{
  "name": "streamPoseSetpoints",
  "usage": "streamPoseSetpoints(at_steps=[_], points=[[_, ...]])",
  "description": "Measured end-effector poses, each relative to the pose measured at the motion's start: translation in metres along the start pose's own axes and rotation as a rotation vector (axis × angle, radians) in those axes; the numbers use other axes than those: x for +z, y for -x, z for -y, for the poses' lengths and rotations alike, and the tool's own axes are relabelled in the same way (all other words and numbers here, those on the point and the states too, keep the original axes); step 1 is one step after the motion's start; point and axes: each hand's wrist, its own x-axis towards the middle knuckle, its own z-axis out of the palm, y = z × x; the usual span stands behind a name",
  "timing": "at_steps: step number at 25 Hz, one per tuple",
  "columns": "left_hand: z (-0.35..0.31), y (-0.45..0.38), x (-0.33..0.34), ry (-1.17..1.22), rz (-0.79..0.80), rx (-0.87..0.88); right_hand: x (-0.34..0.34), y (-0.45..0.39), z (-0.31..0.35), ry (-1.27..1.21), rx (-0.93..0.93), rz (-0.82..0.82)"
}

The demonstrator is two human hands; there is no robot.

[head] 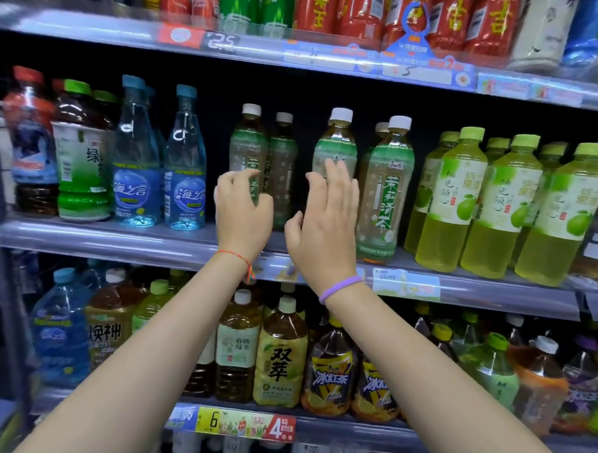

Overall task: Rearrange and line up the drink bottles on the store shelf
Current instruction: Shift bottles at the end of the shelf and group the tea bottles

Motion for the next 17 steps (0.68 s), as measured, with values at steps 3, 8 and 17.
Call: streamPoseSetpoints(at_steps=[3,8,17], points=[[0.016,-0.008,-0.01,-0.027,0.154,-0.059,0.01,-0.006,0.024,-0.349,0.122,0.259],[0.038,-0.04,-0.017,-0.114,0.437,-0.118,0.033,-0.02,0.046,-0.401,0.432,0.506],[0.056,-0.055,-0.026,0.117,0.633,-0.063,0.041,-0.035,0.061,-0.531,0.73,0.379]])
